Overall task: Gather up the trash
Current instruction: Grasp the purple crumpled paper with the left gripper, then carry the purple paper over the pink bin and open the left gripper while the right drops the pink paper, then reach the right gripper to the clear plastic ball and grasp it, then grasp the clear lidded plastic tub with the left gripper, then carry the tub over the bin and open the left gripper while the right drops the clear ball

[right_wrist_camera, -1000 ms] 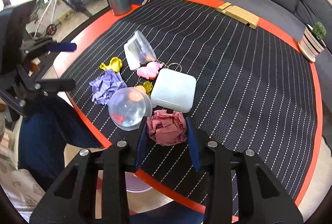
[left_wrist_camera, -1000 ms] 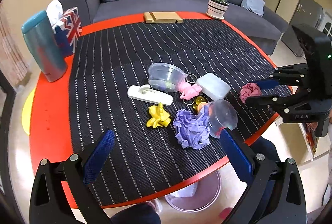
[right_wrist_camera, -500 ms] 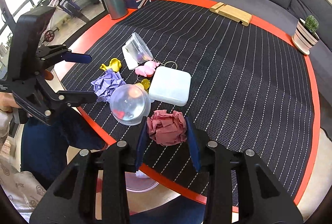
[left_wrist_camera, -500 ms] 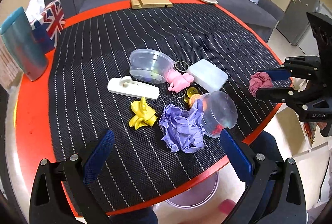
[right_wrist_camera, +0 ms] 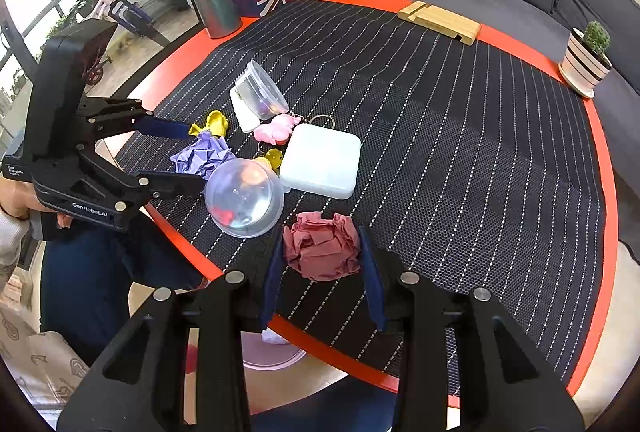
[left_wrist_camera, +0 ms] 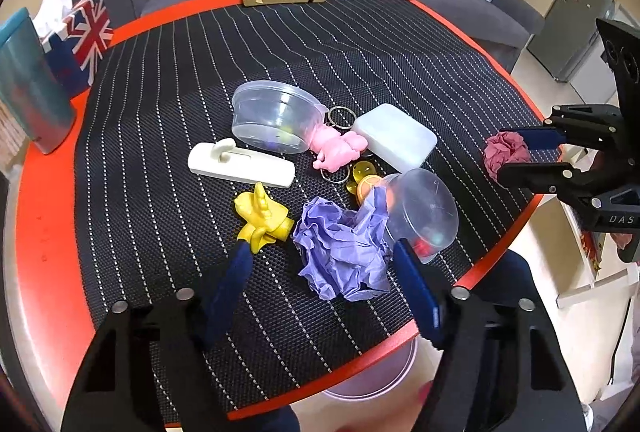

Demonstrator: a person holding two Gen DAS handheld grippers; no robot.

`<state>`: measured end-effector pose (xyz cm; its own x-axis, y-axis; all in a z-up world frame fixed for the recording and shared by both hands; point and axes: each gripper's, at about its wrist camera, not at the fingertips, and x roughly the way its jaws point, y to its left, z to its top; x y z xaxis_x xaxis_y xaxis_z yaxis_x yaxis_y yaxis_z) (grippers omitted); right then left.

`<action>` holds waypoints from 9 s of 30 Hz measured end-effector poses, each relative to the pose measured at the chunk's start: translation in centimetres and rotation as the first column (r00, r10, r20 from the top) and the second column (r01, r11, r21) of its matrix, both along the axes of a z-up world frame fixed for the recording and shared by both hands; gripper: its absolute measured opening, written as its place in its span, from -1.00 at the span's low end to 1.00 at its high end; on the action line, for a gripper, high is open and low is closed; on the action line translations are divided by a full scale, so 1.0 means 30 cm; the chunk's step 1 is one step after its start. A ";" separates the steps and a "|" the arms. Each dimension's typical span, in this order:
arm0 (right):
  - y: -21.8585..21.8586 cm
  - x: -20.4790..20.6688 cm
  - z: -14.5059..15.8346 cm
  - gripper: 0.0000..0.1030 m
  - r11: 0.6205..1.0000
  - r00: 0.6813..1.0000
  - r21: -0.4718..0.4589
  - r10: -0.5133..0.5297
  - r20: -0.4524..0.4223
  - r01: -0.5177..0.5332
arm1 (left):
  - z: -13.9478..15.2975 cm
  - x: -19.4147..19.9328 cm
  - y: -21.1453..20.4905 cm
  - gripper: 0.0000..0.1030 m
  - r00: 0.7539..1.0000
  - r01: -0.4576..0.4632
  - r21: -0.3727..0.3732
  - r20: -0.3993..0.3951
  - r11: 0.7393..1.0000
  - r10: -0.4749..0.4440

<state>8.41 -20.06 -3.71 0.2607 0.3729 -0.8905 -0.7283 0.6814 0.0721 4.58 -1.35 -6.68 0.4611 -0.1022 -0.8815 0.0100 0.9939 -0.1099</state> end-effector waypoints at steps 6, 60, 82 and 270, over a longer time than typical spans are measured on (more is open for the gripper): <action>-0.001 -0.002 -0.002 -0.30 1.000 1.000 0.005 -0.004 0.000 0.004 | -0.004 -0.002 -0.002 -0.17 1.000 0.009 -0.014 -0.003 1.000 -0.009; -0.026 -0.414 0.104 -0.30 0.995 1.000 0.096 0.004 0.012 -0.005 | 0.121 -0.380 -0.210 -0.43 0.988 0.143 -0.064 0.065 0.988 -0.138; -0.021 -0.439 0.091 -0.28 0.995 1.000 0.098 0.012 0.002 -0.012 | 0.148 -0.394 -0.146 0.85 0.991 0.021 -0.051 0.133 0.999 -0.014; 0.084 -0.063 0.019 0.14 0.997 0.997 -0.021 -0.073 -0.002 0.073 | 0.145 0.176 0.073 0.07 0.989 0.133 0.050 0.056 0.990 -0.136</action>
<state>6.50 -17.55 -3.14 0.2845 0.3342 -0.8985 -0.6762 0.7343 0.0590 9.88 0.86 -2.32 0.4977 -0.1269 -0.8580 0.1493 0.9870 -0.0593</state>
